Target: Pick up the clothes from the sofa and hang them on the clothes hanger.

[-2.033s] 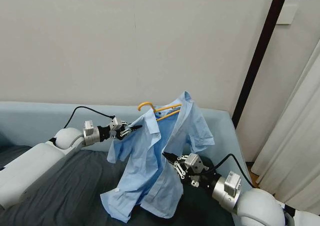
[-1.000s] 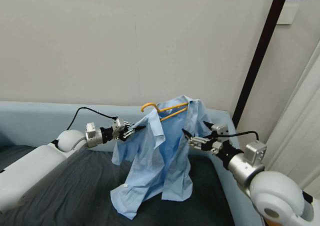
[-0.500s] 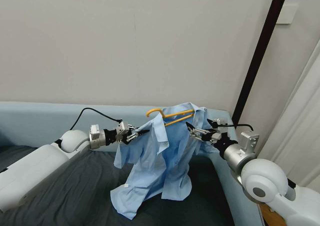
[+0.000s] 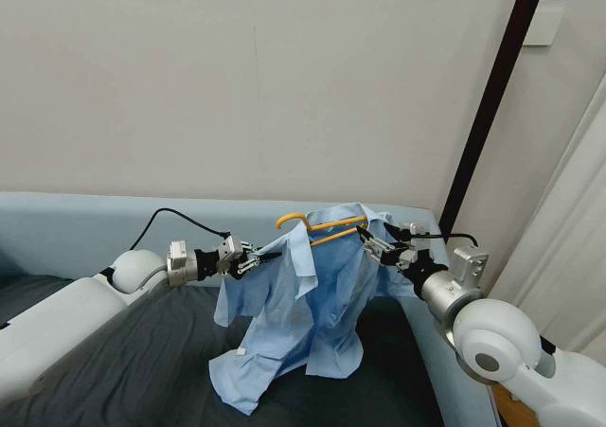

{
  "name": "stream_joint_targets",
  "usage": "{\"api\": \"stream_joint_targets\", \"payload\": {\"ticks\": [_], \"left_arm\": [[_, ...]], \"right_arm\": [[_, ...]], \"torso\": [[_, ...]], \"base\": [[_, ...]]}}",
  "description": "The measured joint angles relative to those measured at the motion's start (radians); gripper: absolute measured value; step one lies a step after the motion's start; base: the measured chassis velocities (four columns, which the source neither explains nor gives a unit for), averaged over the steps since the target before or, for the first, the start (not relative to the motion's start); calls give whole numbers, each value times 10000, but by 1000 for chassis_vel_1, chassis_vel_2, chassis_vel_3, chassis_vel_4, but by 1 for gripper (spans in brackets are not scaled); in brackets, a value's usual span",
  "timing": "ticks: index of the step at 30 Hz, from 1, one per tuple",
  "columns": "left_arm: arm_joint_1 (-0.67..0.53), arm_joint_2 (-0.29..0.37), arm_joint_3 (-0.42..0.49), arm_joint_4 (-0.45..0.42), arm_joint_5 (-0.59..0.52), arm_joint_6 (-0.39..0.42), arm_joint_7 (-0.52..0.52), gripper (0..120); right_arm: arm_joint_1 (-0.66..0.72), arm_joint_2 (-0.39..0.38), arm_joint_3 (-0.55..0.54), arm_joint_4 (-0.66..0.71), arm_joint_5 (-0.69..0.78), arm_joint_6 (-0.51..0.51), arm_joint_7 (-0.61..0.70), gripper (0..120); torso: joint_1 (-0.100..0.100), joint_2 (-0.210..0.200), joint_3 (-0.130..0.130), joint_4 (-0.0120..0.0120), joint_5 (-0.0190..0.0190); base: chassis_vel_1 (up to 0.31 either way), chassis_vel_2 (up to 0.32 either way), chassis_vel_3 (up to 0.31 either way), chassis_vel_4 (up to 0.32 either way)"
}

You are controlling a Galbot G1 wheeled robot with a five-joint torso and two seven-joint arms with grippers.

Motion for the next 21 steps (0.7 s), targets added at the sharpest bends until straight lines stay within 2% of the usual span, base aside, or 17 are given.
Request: {"api": "stream_joint_targets", "payload": {"ticks": [1,5,8,10,14,21], "left_arm": [[0,0,0,0,0,0,0,3],[-104,61,151,11,-128,67,226,3],[-126,64,172,18,-136,99,282,3],[-169,-20,147,75,-215,197,435,3],[-431,-26,291,160,-342,232,615,3],[-498,-49,336,178,-363,282,719,3]], "right_arm": [[0,0,0,0,0,0,0,47],[-99,-70,-108,138,-314,67,-13,30],[-133,-89,-118,163,-369,75,-20,24],[-220,-132,-160,178,-715,134,-84,11],[-246,-188,-226,195,-1120,209,-152,0],[-332,-222,-242,174,-1421,307,-168,0]], "torso": [[0,0,0,0,0],[0,0,0,0,0],[0,0,0,0,-1],[0,0,0,0,0],[0,0,0,-1,2],[0,0,0,0,0]], "base": [[0,0,0,0],[0,0,0,0],[0,0,0,0],[0,0,0,0],[0,0,0,0],[0,0,0,0]]}}
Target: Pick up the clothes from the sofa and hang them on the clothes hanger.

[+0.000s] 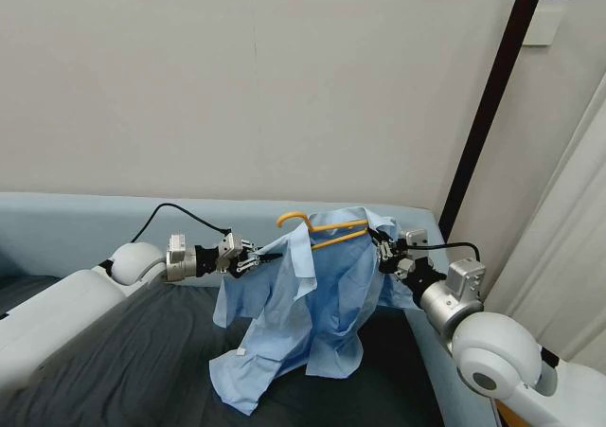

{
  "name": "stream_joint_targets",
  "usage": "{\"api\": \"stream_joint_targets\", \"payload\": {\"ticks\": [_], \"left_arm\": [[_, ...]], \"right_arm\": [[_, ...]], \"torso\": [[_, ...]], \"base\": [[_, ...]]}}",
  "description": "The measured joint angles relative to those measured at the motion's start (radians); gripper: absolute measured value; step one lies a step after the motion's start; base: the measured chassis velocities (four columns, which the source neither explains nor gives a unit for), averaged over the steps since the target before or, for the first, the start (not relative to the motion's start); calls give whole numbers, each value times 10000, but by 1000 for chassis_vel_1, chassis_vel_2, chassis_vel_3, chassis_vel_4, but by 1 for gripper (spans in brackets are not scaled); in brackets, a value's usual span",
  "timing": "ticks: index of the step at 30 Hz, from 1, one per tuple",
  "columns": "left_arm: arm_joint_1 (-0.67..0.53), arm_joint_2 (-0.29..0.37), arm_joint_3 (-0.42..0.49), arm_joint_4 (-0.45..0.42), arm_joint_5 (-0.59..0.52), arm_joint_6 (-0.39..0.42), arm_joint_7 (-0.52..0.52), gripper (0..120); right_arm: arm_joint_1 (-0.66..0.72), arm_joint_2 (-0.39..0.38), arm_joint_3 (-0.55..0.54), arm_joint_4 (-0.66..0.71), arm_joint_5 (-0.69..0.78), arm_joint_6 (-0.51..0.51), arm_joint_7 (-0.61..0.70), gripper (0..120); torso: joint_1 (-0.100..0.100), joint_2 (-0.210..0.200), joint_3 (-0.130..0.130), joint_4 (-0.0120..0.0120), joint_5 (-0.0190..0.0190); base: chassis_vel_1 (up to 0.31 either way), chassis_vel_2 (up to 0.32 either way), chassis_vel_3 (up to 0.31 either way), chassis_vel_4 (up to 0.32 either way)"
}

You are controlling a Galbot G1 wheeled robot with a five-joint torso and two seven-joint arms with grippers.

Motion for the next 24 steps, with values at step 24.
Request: {"api": "stream_joint_targets", "payload": {"ticks": [24], "left_arm": [[-2490,-748,2545,834,-1388,630,1588,3]], "right_arm": [[-371,-744,-313,1039,-2856,518,-1368,0]], "torso": [[0,0,0,-2,1]], "base": [[0,0,0,0]]}}
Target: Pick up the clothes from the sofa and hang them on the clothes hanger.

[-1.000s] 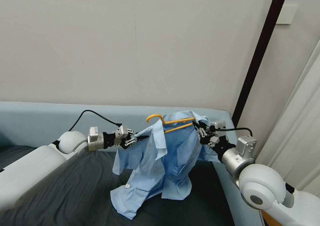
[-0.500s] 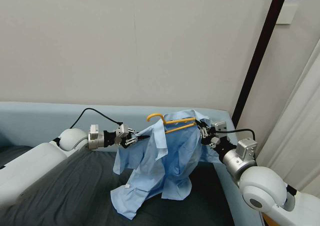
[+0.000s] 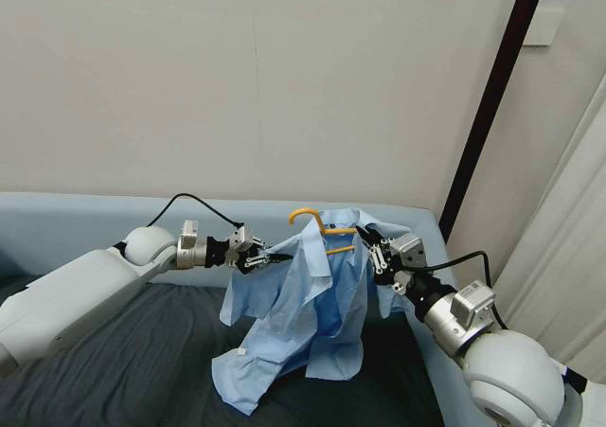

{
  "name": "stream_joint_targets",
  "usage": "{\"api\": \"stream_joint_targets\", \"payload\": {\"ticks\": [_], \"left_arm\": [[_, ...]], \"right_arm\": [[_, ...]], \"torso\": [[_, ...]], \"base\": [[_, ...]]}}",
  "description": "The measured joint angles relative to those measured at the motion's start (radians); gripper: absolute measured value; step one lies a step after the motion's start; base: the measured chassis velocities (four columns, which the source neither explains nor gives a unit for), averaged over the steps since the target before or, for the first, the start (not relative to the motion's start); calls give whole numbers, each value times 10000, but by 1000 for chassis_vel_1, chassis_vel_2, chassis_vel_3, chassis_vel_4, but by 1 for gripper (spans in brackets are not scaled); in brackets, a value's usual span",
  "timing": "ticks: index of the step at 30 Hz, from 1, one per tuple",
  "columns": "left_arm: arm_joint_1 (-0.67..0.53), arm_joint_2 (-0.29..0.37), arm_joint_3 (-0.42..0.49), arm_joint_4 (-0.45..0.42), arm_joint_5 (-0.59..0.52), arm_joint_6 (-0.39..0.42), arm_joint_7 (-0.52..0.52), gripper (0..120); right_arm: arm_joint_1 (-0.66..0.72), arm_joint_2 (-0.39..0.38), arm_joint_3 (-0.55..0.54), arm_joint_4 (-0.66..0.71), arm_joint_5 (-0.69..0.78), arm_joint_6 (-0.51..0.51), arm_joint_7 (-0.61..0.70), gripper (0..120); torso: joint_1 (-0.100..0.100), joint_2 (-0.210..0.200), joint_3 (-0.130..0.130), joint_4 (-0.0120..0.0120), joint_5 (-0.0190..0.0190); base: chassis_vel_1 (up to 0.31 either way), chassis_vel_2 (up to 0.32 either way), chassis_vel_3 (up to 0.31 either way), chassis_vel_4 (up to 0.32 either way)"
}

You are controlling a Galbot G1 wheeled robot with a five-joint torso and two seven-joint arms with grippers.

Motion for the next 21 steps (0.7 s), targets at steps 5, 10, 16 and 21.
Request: {"api": "stream_joint_targets", "payload": {"ticks": [5,10,16,21], "left_arm": [[-925,-322,891,281,-613,154,477,3],[-1452,-518,1152,718,-769,166,872,3],[-2013,-585,1453,1062,-878,116,1291,3],[-2345,-572,1635,1071,-919,-3,1367,3]], "right_arm": [[-51,7,-270,-21,-470,113,-375,0],[-262,-88,-313,103,-749,235,-636,0],[-301,-242,-395,224,-922,291,-800,0],[-285,-178,-413,238,-938,292,-775,0]], "torso": [[1,-1,1,2,-1],[0,0,0,0,0],[1,0,0,3,-3],[0,0,0,2,-1]], "base": [[0,0,0,0],[0,0,0,0],[0,0,0,0],[0,0,0,0]]}}
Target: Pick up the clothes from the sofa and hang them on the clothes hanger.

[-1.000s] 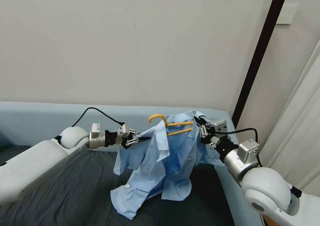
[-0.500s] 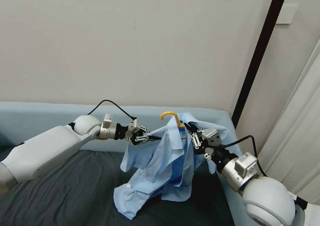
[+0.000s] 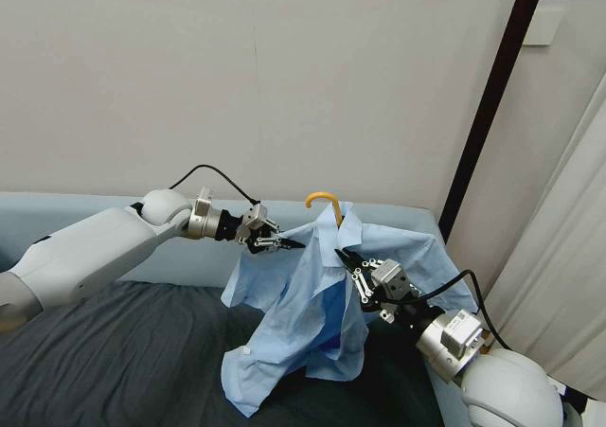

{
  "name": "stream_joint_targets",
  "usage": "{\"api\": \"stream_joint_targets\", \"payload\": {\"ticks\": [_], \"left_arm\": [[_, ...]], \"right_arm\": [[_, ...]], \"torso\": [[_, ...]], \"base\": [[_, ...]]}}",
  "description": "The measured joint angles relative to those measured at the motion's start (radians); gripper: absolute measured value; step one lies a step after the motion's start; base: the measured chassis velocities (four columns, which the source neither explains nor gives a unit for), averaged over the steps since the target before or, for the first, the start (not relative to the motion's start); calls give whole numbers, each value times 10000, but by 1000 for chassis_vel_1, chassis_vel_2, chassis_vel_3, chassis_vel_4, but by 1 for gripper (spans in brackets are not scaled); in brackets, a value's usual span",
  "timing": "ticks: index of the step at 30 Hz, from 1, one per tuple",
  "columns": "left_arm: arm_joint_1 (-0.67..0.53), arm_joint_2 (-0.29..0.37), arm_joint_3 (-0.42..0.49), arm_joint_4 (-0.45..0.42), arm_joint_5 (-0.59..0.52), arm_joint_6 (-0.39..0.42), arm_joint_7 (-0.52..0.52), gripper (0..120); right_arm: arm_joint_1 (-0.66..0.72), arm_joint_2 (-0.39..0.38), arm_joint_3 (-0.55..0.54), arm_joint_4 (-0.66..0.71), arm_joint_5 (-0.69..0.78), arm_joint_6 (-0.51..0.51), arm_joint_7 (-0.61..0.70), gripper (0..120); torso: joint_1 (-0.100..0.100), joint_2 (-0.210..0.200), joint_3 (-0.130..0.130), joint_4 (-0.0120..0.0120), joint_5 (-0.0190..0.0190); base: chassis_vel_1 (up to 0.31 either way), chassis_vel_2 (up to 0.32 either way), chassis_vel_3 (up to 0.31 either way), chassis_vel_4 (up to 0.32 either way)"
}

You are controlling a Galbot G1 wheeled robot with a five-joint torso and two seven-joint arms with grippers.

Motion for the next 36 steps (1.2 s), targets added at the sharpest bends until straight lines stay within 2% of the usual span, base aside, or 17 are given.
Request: {"api": "stream_joint_targets", "payload": {"ticks": [9,11,14,15,17,19,20,23,28,29,33,35,36], "left_arm": [[-198,133,141,-133,17,-245,50,3],[-197,186,142,-187,31,-313,37,3],[-149,238,138,-181,28,-517,-271,3],[-134,256,111,-125,11,-590,-360,3],[-134,276,93,-100,-12,-612,-381,3],[-188,332,78,-72,-39,-663,-384,3],[-264,358,86,-47,-39,-703,-359,3],[-367,354,127,39,-39,-798,-302,3],[-740,203,280,498,-17,-1175,76,3],[-740,203,280,498,-17,-1175,76,3],[-1119,187,408,830,-14,-1487,405,2],[-1437,89,494,1118,-225,-1646,549,2],[-1437,89,494,1118,-225,-1646,549,2]], "right_arm": [[-2,-58,29,-16,49,-51,12,0],[-14,-76,29,-16,115,-88,12,4],[-56,-98,0,-3,259,-174,79,14],[-152,-102,-40,17,274,-211,157,22],[-235,-105,-45,34,274,-227,192,24],[-533,-161,-26,127,282,-275,296,32],[-785,-254,84,257,330,-286,337,40],[-1126,-398,261,430,370,-291,362,47],[-2403,-878,1445,954,375,-245,313,69],[-2403,-878,1445,954,375,-245,313,69],[-2187,-1464,2119,1156,979,-190,326,84],[-1710,-2131,2811,1298,2267,-154,182,94],[-1710,-2131,2811,1298,2267,-154,182,94]], "torso": [[0,0,0,0,-1],[0,0,0,0,-1],[0,0,-1,0,-1],[0,0,0,0,-3],[0,0,0,0,-1],[0,0,0,0,0],[0,0,0,1,0],[0,1,-1,1,0],[0,0,-1,-4,1],[0,0,-1,-4,1],[0,0,0,1,3],[0,0,-1,3,-5],[0,0,-1,3,-5]], "base": [[0,0,0,0],[0,0,0,0],[0,0,0,0],[0,0,0,0],[0,0,0,0],[0,0,0,0],[0,0,0,0],[0,0,0,0],[0,0,0,0],[0,0,0,0],[0,0,0,0],[0,0,0,0],[0,0,0,0]]}}
